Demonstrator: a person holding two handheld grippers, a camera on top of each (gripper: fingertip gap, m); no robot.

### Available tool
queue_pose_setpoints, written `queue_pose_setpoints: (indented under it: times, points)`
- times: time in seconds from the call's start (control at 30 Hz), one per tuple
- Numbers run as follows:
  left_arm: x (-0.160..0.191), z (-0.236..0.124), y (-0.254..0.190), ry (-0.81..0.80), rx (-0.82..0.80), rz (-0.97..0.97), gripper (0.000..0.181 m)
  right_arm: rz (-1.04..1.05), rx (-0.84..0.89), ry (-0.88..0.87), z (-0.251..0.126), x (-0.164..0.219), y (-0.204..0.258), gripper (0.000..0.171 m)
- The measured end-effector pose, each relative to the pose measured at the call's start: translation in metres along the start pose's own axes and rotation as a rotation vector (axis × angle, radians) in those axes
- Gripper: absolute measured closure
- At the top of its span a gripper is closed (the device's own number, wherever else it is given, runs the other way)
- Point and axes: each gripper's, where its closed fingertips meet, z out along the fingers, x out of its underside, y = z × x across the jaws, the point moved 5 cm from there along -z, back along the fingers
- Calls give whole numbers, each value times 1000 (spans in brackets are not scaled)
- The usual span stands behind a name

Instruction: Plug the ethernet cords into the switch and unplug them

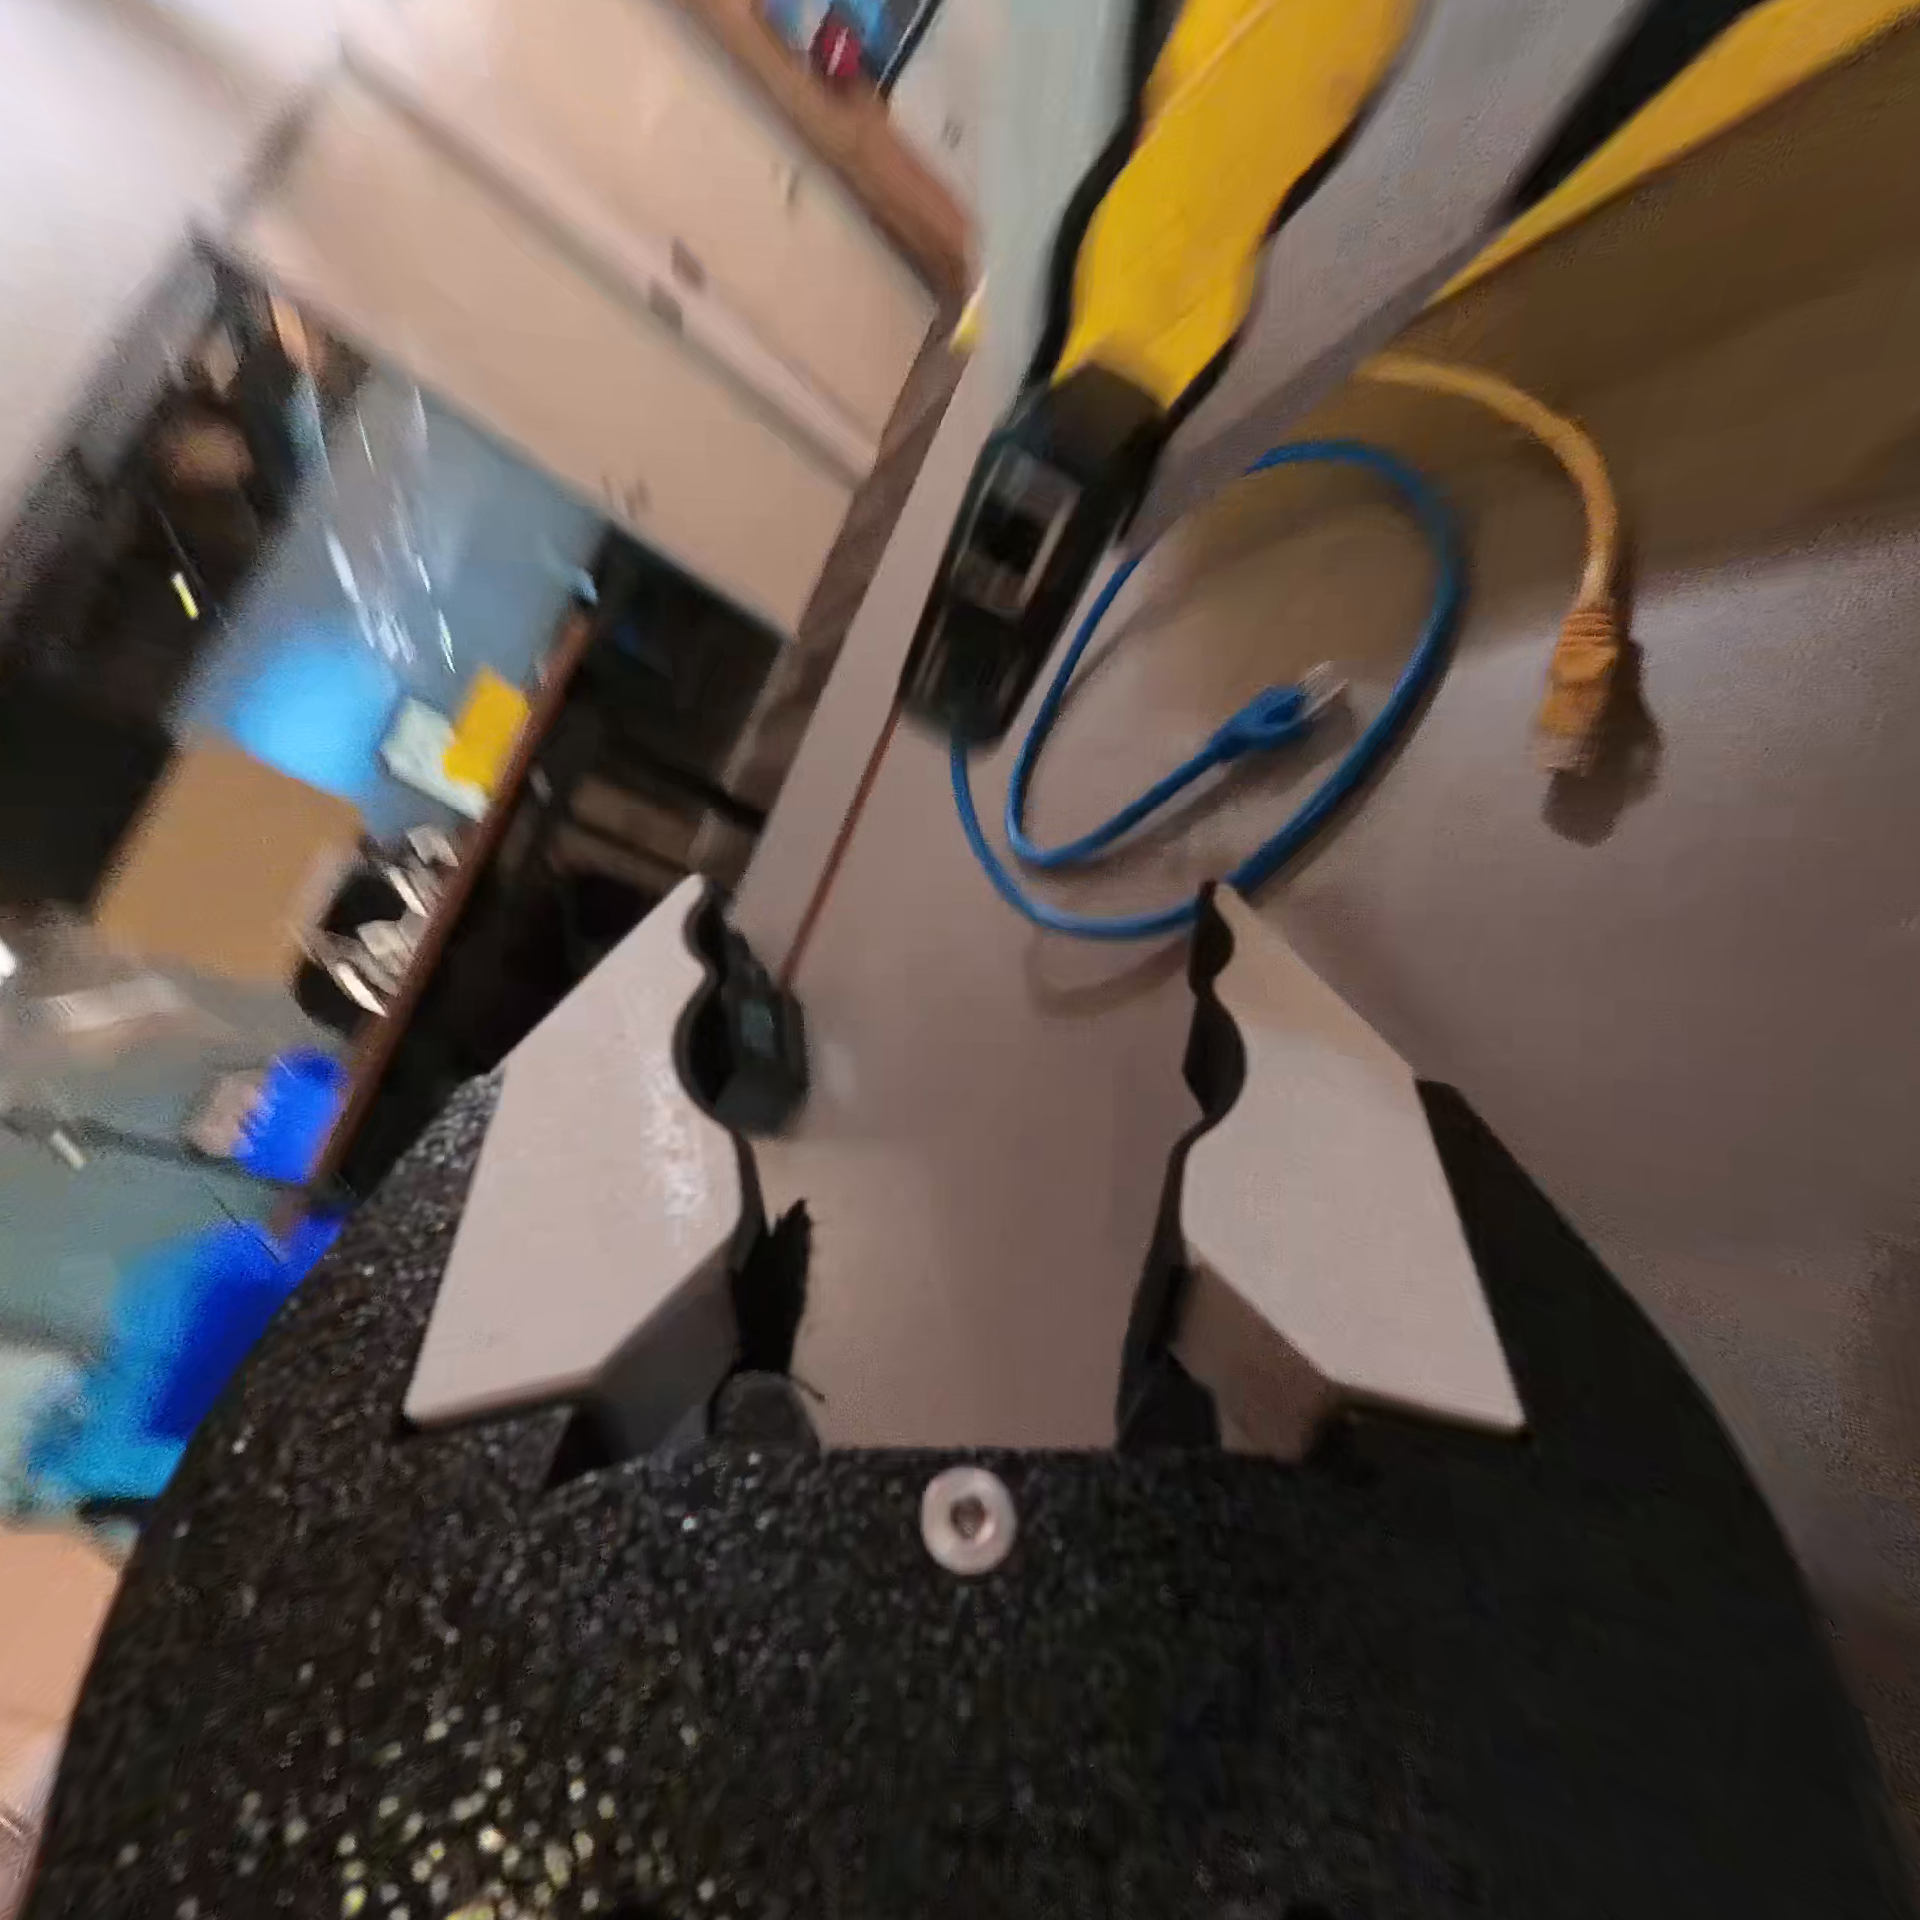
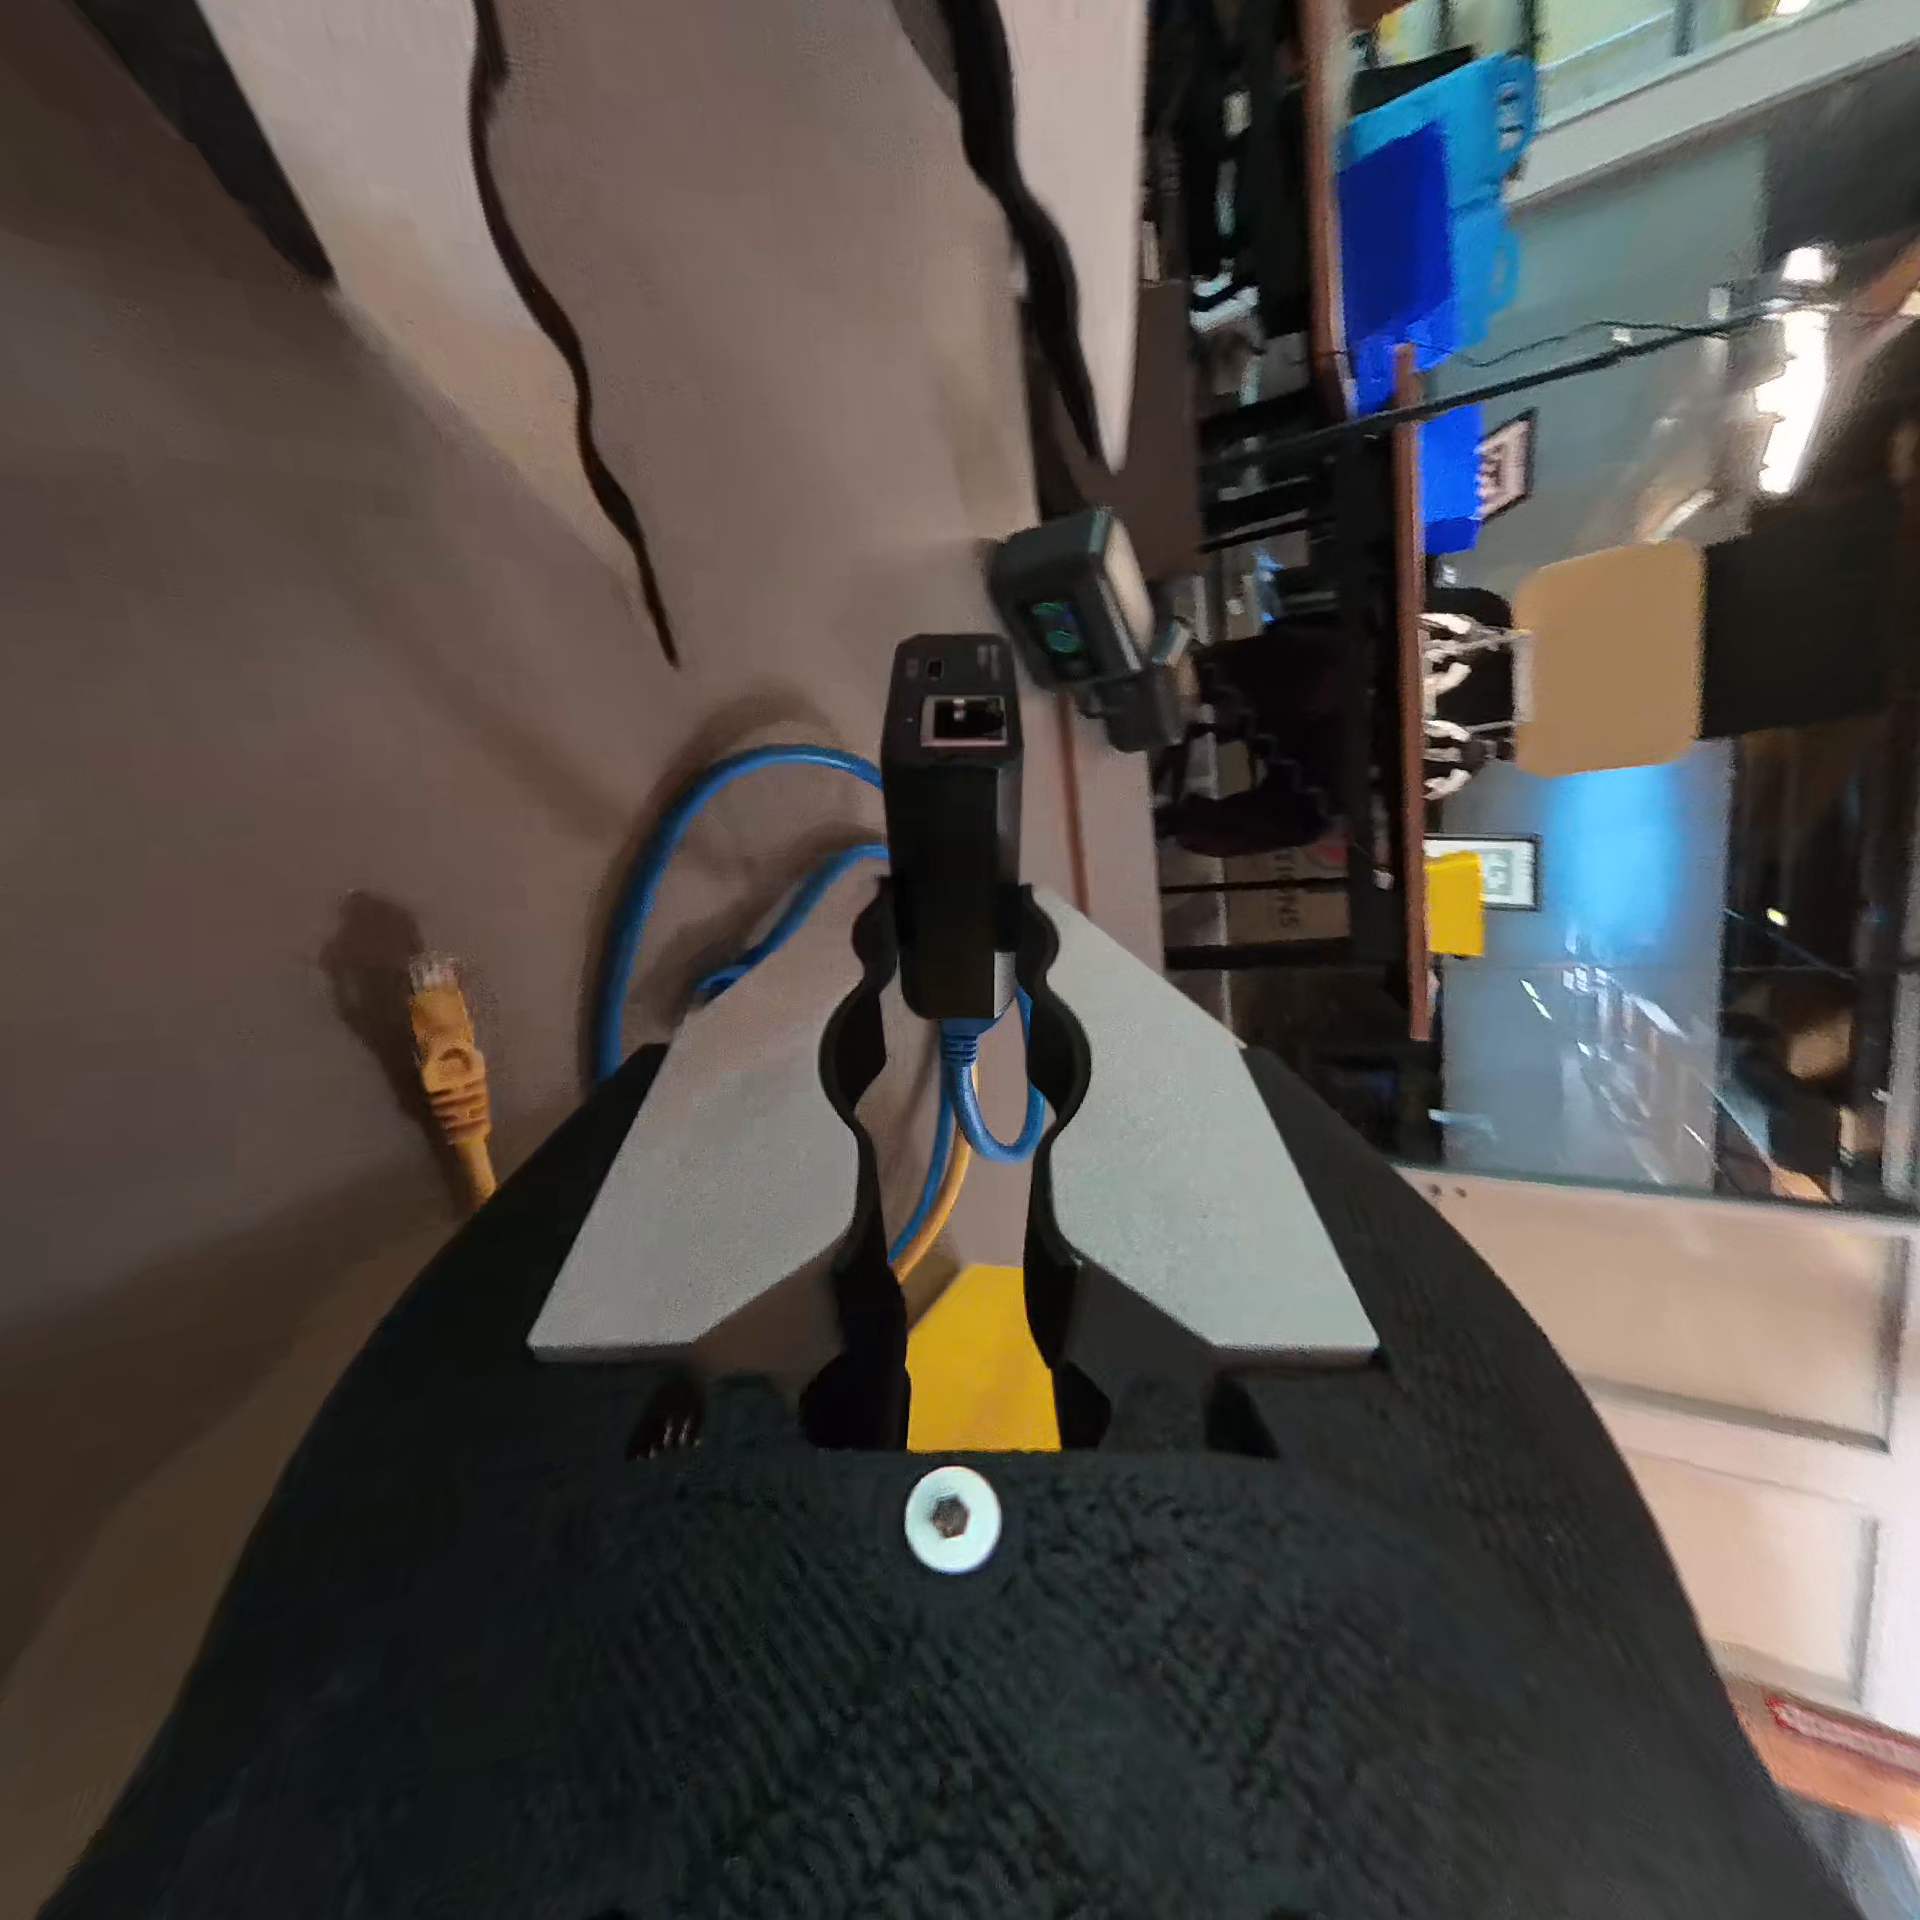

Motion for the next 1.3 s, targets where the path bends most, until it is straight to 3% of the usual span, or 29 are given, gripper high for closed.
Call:
queue_pose_setpoints:
  times: [0.03,0.3,0.43,0.5,0.6,0.73,0.87,1.03,1.13,1.17,1.3]
  points:
    - [-9,0,-9,-35,4,82,101,-9,-34,-4,3,-3,6,150]
    - [-20,6,-32,-25,86,167,154,30,-201,-94,8,-17,31,149]
    - [-16,3,-31,-87,222,-17,159,180,-255,-258,2,-14,29,146]
    - [-12,0,-28,-155,287,-124,159,321,-314,-372,-6,-11,24,135]
    - [-12,-11,-25,-331,445,-309,159,469,-395,-526,-17,-7,19,137]
    - [-13,-19,-26,-468,586,-451,160,490,-469,-591,-22,-5,24,145]
    - [-6,-17,-35,-448,644,-449,159,485,-505,-576,-18,-5,37,158]
    - [-2,-11,-40,-405,656,-466,160,532,-485,-537,-12,1,44,159]
    - [-10,-9,-44,-407,649,-474,142,524,-473,-492,-8,2,51,159]
    - [-14,-9,-48,-400,666,-451,158,511,-490,-483,-8,1,55,159]
    - [-19,-23,-57,-385,823,-370,160,395,-577,-495,-23,-10,70,160]
